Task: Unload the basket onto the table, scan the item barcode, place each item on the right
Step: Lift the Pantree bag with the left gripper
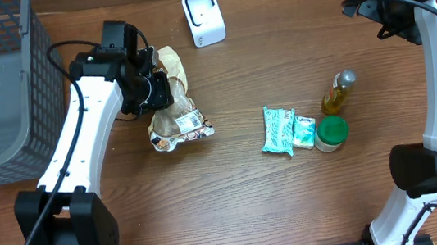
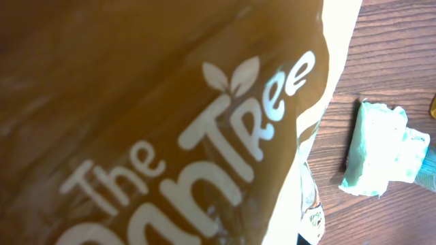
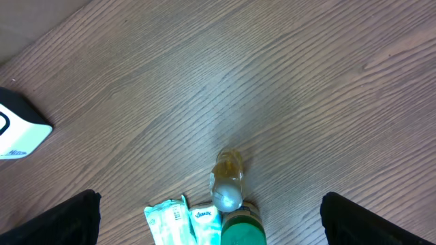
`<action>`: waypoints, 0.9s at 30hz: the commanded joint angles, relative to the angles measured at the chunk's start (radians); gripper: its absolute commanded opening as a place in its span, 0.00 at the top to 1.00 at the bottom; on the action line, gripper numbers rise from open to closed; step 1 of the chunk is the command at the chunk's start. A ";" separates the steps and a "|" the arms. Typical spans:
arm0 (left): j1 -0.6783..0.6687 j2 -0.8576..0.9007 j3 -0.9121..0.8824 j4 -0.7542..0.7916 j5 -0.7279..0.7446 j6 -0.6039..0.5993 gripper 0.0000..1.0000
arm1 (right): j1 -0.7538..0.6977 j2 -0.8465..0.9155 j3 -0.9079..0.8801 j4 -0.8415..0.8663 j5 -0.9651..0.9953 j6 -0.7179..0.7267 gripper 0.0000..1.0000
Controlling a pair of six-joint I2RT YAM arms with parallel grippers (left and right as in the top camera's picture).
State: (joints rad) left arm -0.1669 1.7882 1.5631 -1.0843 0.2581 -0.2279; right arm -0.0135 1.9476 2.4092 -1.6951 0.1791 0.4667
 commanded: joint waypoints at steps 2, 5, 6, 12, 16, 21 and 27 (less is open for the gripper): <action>-0.011 -0.029 0.006 -0.008 0.006 0.026 0.96 | -0.005 -0.018 0.013 0.002 -0.005 -0.003 0.00; -0.013 -0.029 0.006 -0.019 0.013 0.026 0.96 | -0.005 -0.018 0.013 0.002 -0.005 -0.003 0.00; -0.013 -0.029 0.006 -0.024 0.023 0.026 0.96 | -0.005 -0.018 0.013 0.002 -0.005 -0.003 0.00; -0.012 -0.029 0.006 -0.026 0.078 0.026 0.96 | -0.005 -0.018 0.013 0.002 -0.005 -0.003 0.00; -0.014 -0.029 0.006 -0.026 0.084 0.026 0.96 | -0.005 -0.018 0.013 0.003 -0.005 -0.003 0.00; -0.019 -0.029 0.006 -0.028 0.084 0.026 0.96 | -0.005 -0.018 0.013 0.002 -0.005 -0.003 0.00; -0.019 -0.028 0.005 -0.037 0.097 0.026 0.96 | -0.005 -0.018 0.013 0.002 -0.005 -0.003 0.00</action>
State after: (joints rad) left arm -0.1818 1.7866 1.5631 -1.1206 0.3222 -0.2249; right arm -0.0135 1.9476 2.4092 -1.6951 0.1791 0.4671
